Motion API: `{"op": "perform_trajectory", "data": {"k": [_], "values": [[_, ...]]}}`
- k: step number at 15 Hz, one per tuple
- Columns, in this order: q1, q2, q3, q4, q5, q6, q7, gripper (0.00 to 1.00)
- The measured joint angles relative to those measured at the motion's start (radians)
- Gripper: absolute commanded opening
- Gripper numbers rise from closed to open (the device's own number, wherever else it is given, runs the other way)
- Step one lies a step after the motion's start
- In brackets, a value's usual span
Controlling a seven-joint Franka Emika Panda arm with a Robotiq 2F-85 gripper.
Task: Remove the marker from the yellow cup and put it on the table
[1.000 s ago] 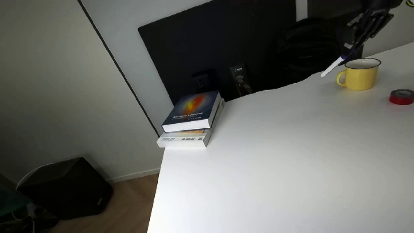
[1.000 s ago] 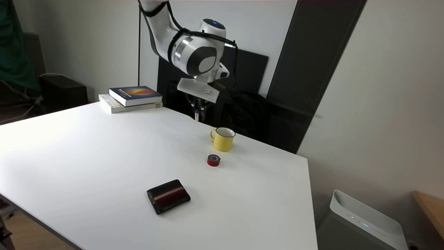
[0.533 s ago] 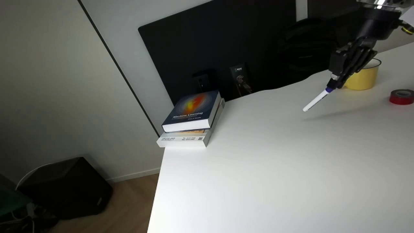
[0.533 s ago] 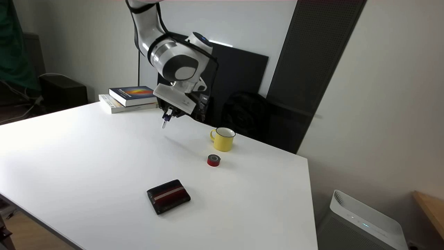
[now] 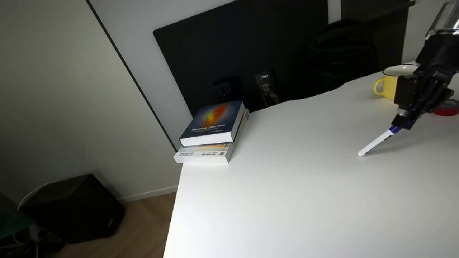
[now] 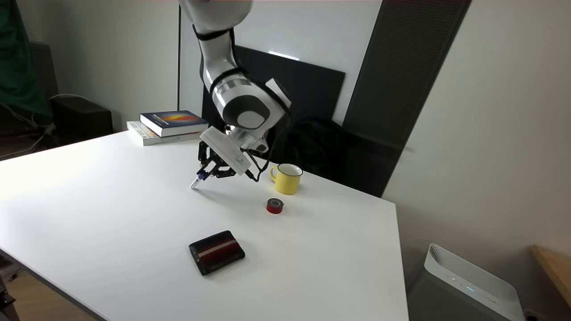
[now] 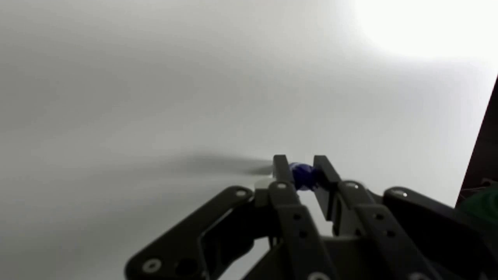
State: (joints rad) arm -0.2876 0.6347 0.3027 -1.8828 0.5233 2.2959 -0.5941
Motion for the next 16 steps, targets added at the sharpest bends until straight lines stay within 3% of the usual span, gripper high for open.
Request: {"op": "perform_trajectory", "data": {"k": [3,8,9,16], "values": [[-0.006,0.027,-0.04,0.014,0.028,-0.089,0.0,0.05],[0.027,0.051,-0.092,0.017,0.024,-0.051,0.002,0.05],[0.037,0.052,-0.097,0.017,0.023,-0.039,0.002,0.39],[0.079,0.059,-0.117,0.017,-0.031,-0.003,0.01,0.86]]}}
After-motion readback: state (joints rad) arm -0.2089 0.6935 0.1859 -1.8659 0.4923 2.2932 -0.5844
